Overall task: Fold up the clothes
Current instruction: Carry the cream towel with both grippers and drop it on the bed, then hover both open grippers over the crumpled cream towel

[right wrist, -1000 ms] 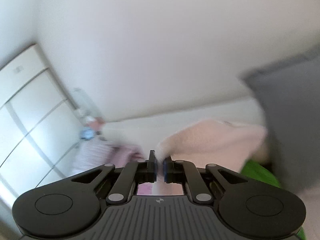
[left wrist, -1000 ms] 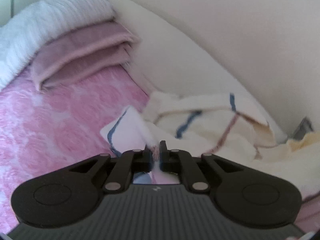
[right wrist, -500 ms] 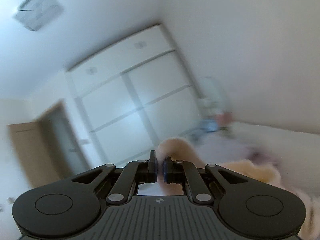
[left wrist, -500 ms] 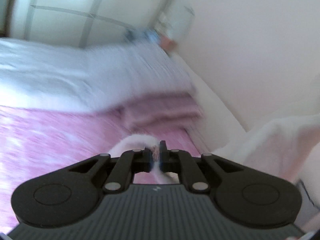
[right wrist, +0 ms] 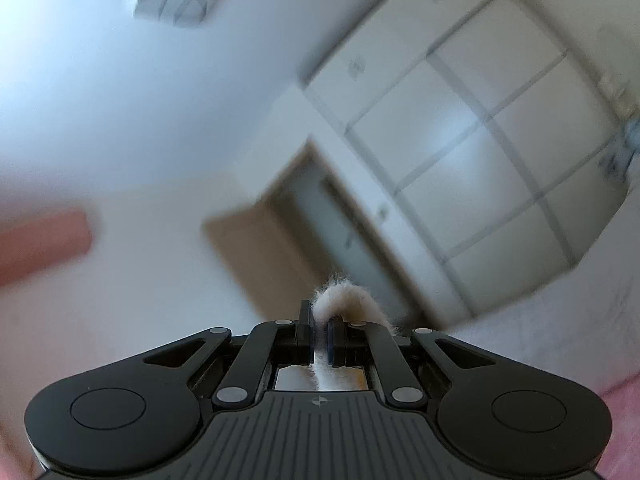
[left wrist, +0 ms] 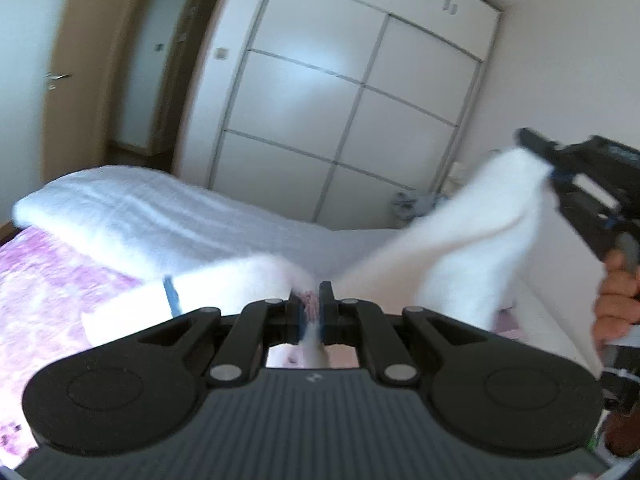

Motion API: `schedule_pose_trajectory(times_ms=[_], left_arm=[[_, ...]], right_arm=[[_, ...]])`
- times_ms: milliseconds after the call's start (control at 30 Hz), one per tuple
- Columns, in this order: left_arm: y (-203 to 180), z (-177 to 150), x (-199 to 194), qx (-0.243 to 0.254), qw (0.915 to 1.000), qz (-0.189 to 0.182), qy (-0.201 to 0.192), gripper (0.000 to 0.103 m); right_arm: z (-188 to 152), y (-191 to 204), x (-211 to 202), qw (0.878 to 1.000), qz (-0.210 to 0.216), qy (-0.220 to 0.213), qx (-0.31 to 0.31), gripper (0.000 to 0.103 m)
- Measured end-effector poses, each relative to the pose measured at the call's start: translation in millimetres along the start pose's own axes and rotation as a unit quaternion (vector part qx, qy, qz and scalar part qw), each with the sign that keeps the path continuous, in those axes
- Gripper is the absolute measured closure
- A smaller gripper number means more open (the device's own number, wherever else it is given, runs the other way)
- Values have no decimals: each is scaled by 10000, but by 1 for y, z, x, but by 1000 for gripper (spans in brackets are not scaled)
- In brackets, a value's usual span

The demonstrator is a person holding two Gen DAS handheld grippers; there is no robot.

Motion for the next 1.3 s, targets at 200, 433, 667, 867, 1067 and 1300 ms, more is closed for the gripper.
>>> schedule_pose_trajectory(times_ms=[200,433,667,867,1067,1300], left_arm=[[85,-74,44,-191,9728,1769,1484,95],[167,-172,26,-438,9111,3256,2490,95],[143,-222,3,9,9022,3475,2555,86],[104,-248,8,472,9127,3236,2451,81],[73,-263,-1,623,9202,3070,2346,75],[72,-262,-10,640,9230,3021,2297,72]], right_arm=[[-129,-25,104,9513,-691,3003,-41,42],[-288,-57,60,8784,-1148,4638,-42,41],[-365,-43,-52,8419,-1092,5263,-472,41],[-365,-36,-103,8369,-1179,5275,-864,41],[-363,-36,-132,8332,-1284,5315,-825,41],[-373,-15,-136,8250,-956,5474,-1027,41]])
Point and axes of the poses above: each gripper's, at about its wrist camera, not at the fingertips, and x roughly the way its jaws point, y to its left, z to its top, the point moved 6 cm from there along x, roughly the way its jaws point, and after that the axes turned 14 degrees about -x, right-handed, at the moved point
